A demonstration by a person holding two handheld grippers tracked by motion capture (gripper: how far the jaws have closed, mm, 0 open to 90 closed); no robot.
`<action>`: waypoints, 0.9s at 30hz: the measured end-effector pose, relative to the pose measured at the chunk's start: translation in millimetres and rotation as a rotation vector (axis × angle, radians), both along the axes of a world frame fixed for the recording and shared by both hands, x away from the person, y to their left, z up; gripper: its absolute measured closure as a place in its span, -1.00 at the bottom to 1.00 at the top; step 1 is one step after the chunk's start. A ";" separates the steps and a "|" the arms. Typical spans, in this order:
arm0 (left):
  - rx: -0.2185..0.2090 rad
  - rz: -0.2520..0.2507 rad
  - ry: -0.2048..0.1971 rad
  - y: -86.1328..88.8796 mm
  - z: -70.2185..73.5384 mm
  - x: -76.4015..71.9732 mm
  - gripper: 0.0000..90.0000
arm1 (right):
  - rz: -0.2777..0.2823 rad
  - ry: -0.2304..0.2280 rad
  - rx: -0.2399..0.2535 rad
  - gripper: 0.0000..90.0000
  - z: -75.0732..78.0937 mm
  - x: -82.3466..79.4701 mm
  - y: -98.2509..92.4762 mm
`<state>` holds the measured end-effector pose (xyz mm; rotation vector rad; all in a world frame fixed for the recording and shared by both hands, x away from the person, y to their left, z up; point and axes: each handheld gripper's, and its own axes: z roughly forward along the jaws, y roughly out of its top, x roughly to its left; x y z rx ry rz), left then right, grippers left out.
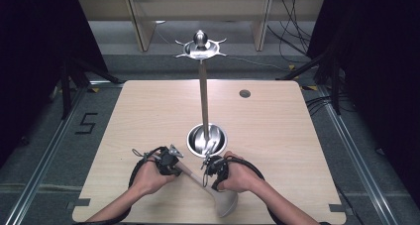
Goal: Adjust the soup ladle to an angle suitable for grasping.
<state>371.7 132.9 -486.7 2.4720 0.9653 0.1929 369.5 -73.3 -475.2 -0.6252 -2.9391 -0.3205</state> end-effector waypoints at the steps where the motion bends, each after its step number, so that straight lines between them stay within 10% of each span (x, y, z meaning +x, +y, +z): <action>1: 0.000 0.000 0.000 0.0 0.0 0.0 0.97 | 0.020 0.000 0.012 1.00 -1.0 0.2 -0.2; 10: -0.020 0.044 0.005 3.8 -0.7 3.5 0.90 | -0.026 0.027 0.041 1.00 3.0 -9.5 5.9; 16: -0.057 0.087 0.003 9.2 2.2 5.4 0.77 | -0.056 0.079 0.150 0.78 5.3 -10.4 6.3; 23: -0.141 0.165 -0.012 18.2 4.4 -4.9 0.28 | -0.190 -0.116 0.278 0.54 33.7 1.2 -34.8; 27: -0.194 0.244 0.026 20.7 4.2 -12.5 0.04 | -0.387 -0.234 0.329 0.44 39.6 10.9 -94.9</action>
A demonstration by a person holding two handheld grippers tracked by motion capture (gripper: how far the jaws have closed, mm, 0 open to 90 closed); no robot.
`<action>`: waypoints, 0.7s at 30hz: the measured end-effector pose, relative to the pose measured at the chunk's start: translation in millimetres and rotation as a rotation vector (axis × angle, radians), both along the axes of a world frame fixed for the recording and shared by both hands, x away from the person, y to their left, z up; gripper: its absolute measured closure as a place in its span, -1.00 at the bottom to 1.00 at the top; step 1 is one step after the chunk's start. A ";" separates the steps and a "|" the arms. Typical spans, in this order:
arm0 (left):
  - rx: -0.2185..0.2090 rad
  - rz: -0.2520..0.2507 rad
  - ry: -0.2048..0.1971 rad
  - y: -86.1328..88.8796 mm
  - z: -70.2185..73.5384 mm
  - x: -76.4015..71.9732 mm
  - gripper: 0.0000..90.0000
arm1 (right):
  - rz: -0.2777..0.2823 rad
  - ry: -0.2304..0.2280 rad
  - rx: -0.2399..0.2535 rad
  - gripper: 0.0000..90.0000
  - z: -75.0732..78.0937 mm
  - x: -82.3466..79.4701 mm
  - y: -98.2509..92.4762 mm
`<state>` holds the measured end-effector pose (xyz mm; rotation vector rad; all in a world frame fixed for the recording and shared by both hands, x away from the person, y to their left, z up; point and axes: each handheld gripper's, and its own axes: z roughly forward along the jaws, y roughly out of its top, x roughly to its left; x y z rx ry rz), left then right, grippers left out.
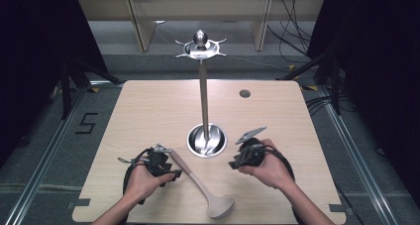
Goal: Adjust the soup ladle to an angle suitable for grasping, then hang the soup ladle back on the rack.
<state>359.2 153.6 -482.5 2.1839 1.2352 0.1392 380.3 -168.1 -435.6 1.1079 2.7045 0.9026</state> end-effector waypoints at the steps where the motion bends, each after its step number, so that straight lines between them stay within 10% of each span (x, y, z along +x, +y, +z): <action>1: -0.009 0.020 0.006 -0.7 0.7 -1.1 0.01 | -0.036 0.013 0.010 0.41 -1.3 0.1 -7.5; 6: -0.047 0.085 0.033 -7.4 7.5 -3.7 -0.15 | -0.166 0.022 0.014 0.30 -19.0 -1.1 -42.8; 17: -0.091 0.133 0.044 -10.3 10.4 0.1 -0.29 | -0.203 0.008 0.005 0.23 -23.0 -15.2 -56.9; 21: -0.068 0.173 0.105 -13.2 11.2 -0.2 -0.26 | -0.202 0.009 -0.001 0.21 -21.6 -17.5 -58.2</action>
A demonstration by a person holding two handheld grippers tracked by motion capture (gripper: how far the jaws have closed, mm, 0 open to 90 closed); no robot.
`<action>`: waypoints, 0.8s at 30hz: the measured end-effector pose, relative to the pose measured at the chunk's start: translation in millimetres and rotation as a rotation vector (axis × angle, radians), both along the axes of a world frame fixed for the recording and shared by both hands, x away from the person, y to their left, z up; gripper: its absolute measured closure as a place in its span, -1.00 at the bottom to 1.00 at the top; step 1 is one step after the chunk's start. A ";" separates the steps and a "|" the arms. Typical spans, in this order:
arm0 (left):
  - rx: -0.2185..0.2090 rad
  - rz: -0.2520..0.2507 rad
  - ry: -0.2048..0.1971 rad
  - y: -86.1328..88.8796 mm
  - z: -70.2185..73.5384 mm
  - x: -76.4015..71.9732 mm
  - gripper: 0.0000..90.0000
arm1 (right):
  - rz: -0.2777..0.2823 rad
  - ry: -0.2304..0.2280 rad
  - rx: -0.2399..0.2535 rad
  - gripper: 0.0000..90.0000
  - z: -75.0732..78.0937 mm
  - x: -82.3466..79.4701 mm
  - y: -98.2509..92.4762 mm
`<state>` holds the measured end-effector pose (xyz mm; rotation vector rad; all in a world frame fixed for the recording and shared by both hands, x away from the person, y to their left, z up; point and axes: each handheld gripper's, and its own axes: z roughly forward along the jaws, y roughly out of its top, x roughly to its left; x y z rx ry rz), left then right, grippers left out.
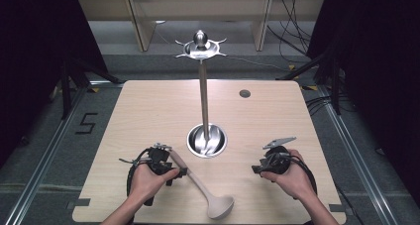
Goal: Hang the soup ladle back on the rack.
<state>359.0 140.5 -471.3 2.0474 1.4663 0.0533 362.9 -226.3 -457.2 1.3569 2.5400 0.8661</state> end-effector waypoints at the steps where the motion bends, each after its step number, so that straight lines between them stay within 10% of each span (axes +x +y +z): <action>1: 0.012 0.001 0.025 -0.8 0.9 0.9 -0.25 | -0.003 -0.005 0.007 0.21 -0.3 0.5 -0.1; 11: 0.055 0.052 0.170 -18.8 0.4 13.1 -0.29 | 0.010 0.007 0.008 0.19 -2.5 3.3 -4.0; 24: 0.132 0.081 0.223 -36.1 -5.5 19.7 -0.32 | -0.007 0.031 -0.023 0.18 -1.2 -5.3 -4.0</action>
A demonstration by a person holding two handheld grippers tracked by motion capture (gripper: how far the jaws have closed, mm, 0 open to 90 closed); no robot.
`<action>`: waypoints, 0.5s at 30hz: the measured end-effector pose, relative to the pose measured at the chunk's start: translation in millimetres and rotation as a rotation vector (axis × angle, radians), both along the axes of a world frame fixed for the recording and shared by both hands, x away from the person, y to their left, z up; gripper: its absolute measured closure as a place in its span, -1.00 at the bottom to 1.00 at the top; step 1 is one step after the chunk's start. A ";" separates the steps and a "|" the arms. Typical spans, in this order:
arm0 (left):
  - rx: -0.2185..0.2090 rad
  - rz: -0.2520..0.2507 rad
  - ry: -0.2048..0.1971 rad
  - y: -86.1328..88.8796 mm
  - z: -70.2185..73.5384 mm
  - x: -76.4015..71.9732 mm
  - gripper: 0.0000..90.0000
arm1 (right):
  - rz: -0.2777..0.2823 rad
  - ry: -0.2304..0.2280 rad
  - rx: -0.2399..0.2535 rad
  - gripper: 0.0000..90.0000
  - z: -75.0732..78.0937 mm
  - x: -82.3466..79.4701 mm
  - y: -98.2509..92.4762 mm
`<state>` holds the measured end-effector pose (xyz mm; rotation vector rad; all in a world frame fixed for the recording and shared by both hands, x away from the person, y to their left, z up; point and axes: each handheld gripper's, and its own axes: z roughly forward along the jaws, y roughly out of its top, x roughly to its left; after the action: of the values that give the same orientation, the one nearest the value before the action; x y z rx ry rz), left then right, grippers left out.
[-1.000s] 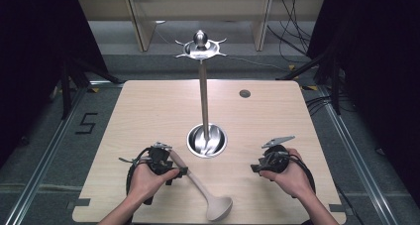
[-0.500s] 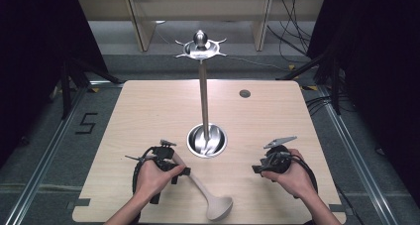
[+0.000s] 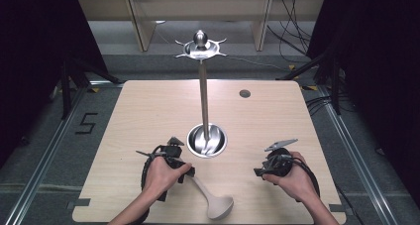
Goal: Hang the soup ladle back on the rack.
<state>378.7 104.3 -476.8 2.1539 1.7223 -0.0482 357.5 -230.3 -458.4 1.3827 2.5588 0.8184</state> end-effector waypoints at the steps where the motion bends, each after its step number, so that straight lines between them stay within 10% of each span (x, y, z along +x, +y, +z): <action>1: -0.006 0.024 0.000 -1.7 -1.5 0.4 -0.33 | 0.005 -0.001 -0.003 0.18 -0.7 0.7 0.2; 15: 0.032 0.022 -0.003 -13.7 -6.6 8.3 -0.28 | 0.014 0.052 -0.009 0.16 -5.9 0.7 1.9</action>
<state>387.0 90.6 -483.4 2.1559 1.7559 -0.0116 358.2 -228.4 -464.3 1.4033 2.6101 0.7816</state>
